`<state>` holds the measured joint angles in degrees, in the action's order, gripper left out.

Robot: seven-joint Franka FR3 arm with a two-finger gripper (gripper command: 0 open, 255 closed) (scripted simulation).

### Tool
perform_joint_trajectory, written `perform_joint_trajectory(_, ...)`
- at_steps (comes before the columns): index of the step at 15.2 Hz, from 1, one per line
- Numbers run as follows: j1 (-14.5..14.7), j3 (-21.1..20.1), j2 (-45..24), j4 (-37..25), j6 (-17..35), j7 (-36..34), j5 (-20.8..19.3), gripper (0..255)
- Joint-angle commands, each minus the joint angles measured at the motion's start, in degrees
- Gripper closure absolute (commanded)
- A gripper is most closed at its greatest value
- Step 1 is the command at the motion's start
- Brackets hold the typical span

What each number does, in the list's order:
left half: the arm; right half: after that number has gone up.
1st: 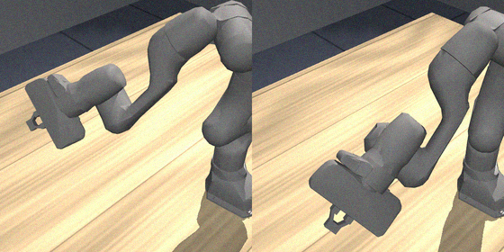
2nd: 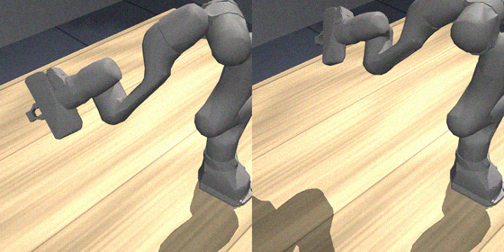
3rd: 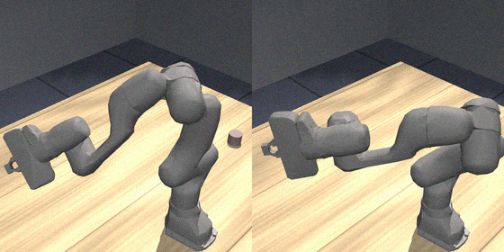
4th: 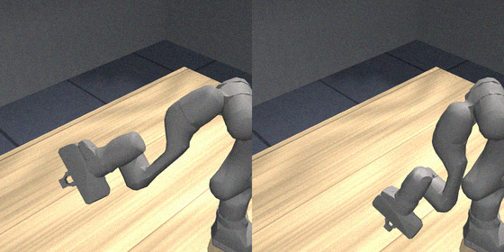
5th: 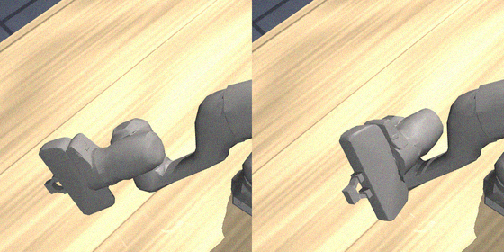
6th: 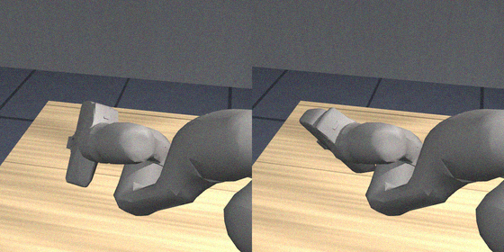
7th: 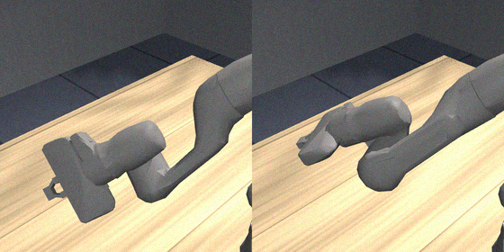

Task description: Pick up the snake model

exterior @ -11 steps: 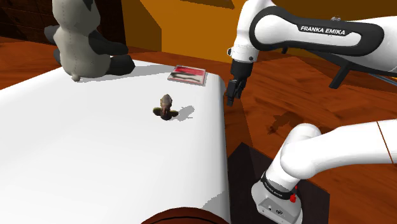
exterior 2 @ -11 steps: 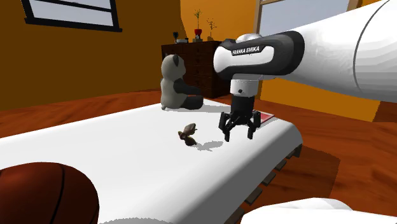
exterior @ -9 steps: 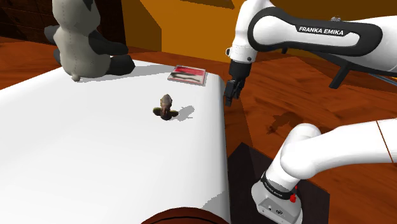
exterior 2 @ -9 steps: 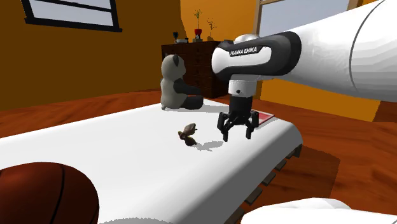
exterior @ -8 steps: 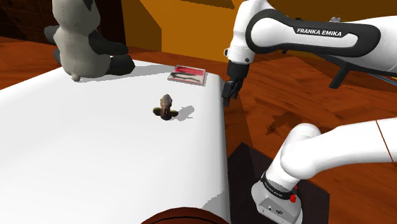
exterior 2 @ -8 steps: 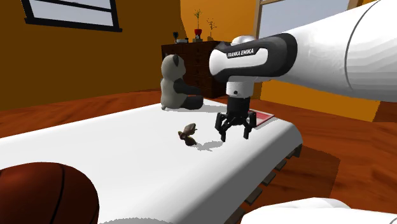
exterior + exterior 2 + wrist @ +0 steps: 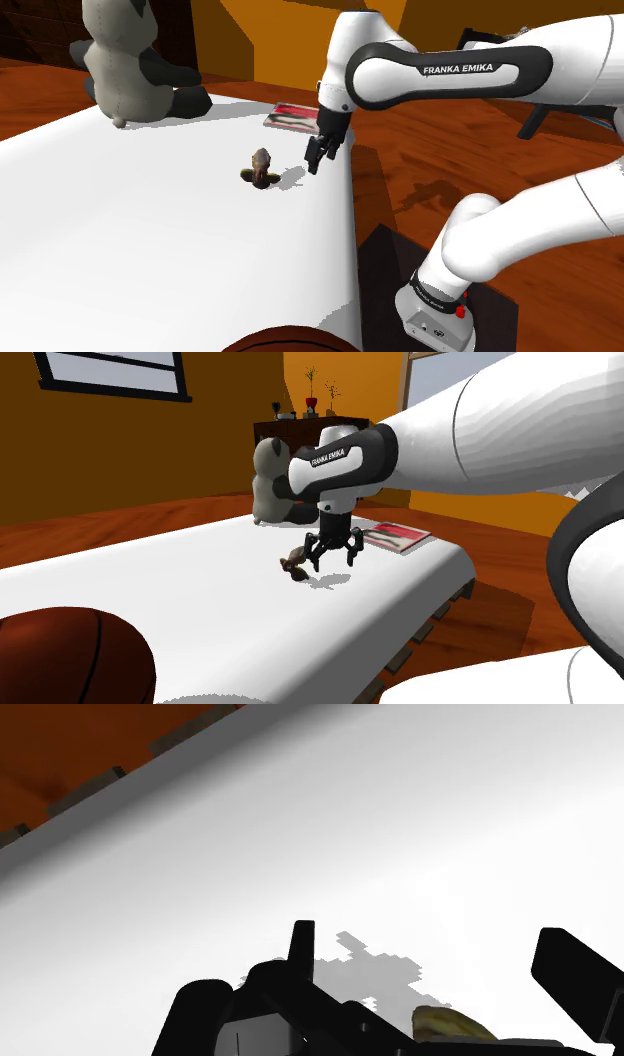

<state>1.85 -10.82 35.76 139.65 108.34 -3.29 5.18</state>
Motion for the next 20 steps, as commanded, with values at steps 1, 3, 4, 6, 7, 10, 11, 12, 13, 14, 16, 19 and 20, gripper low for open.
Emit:
perform_joint_trajectory(1, 0.1, -2.4, -2.6, -1.3, 3.4, -2.6, -0.3, 0)
perform_joint_trajectory(3, -0.1, -4.7, -5.6, -2.7, 6.9, -5.1, -1.1, 0)
perform_joint_trajectory(4, -0.3, -5.9, -7.2, -3.5, 8.6, -6.4, -1.8, 0)
perform_joint_trajectory(6, -0.8, -8.3, -10.6, -5.4, 11.7, -9.2, -3.4, 0)
perform_joint_trajectory(7, -1.1, -9.5, -12.3, -6.4, 13.2, -10.7, -4.4, 0)
perform_joint_trajectory(10, -2.4, -13.2, -17.7, -10.0, 17.0, -15.7, -8.4, 0)
perform_joint_trajectory(11, -2.5, -13.6, -18.3, -10.5, 17.4, -16.3, -9.0, 0)
perform_joint_trajectory(12, -2.5, -13.6, -18.5, -9.9, 18.2, -16.5, -9.1, 0)
perform_joint_trajectory(13, -2.5, -13.7, -18.7, -9.3, 18.9, -16.7, -9.3, 0)
perform_joint_trajectory(14, -2.6, -13.8, -18.9, -8.7, 19.7, -17.0, -9.4, 0)
perform_joint_trajectory(16, -2.7, -14.1, -19.5, -7.6, 21.3, -17.4, -9.7, 0)
perform_joint_trajectory(19, -2.8, -14.4, -20.2, -6.3, 23.3, -18.0, -10.2, 0)
perform_joint_trajectory(20, -2.8, -14.4, -20.2, -6.3, 23.3, -18.0, -10.2, 0)
